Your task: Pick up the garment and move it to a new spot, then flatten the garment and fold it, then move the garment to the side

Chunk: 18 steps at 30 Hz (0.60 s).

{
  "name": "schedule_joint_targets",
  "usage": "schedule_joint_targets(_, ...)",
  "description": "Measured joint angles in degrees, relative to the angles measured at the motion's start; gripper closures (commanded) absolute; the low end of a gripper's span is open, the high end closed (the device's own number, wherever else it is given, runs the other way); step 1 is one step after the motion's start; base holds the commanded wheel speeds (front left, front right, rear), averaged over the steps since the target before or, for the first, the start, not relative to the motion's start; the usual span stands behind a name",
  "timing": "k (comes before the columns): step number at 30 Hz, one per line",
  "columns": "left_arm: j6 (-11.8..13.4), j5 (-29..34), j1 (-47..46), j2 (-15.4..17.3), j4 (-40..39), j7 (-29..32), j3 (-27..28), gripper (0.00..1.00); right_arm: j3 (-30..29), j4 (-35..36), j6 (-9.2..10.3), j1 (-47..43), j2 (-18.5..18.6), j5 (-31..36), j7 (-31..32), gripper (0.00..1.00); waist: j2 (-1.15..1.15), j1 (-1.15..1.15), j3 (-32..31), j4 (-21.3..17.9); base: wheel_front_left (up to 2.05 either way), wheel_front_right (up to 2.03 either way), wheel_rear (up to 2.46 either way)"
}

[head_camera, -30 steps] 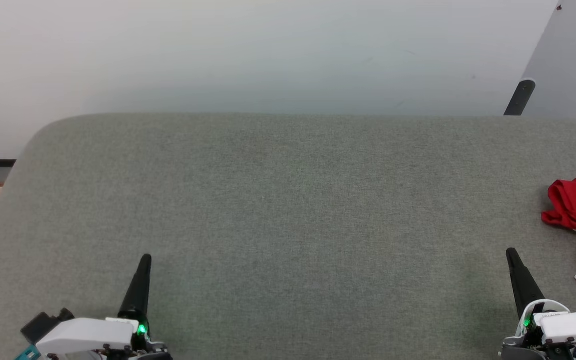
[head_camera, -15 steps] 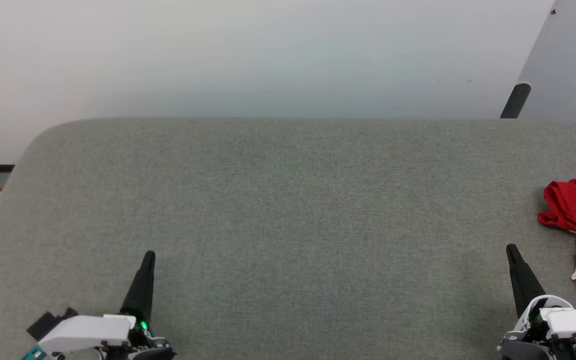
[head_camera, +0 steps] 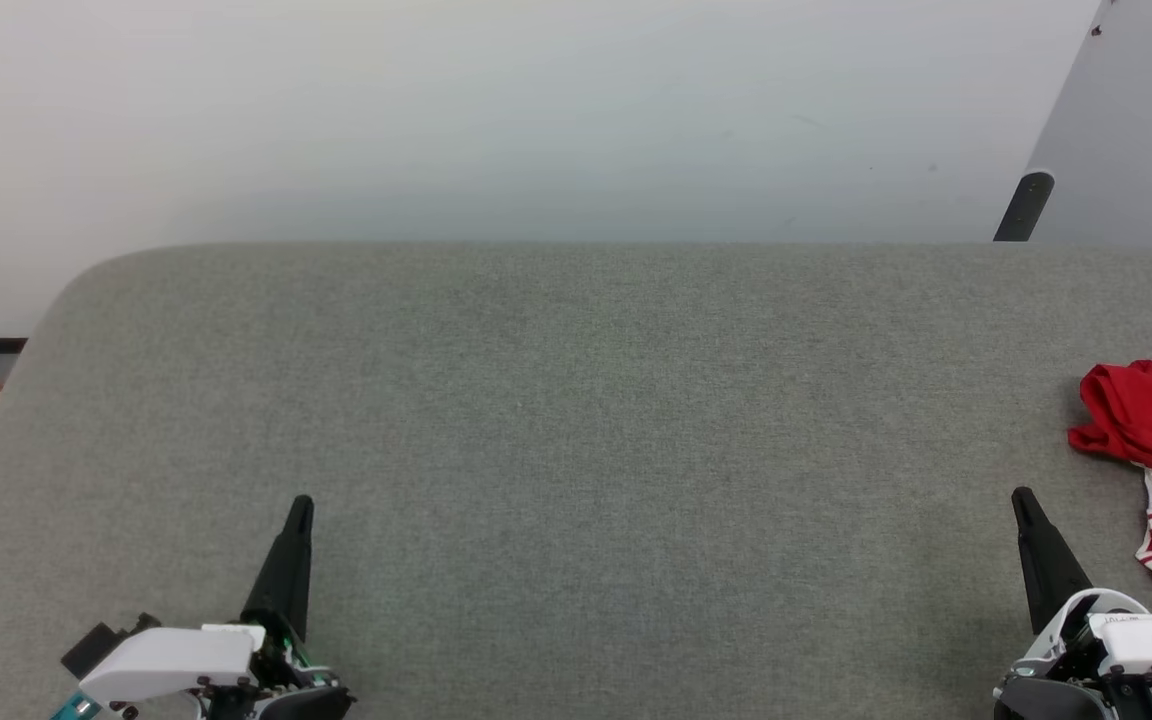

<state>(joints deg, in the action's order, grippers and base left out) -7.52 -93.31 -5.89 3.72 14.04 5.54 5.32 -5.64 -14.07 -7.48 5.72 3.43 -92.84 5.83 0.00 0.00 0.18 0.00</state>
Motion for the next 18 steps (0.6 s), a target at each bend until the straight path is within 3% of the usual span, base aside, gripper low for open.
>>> schedule_joint_targets(18,0.0,0.0,0.0,-0.2,0.0,0.3,0.2,1.0,-0.2,0.0,0.0,0.4,-0.1,0.0,0.2,1.0,0.0,0.0,0.0,0.0,0.0,0.0,0.0)
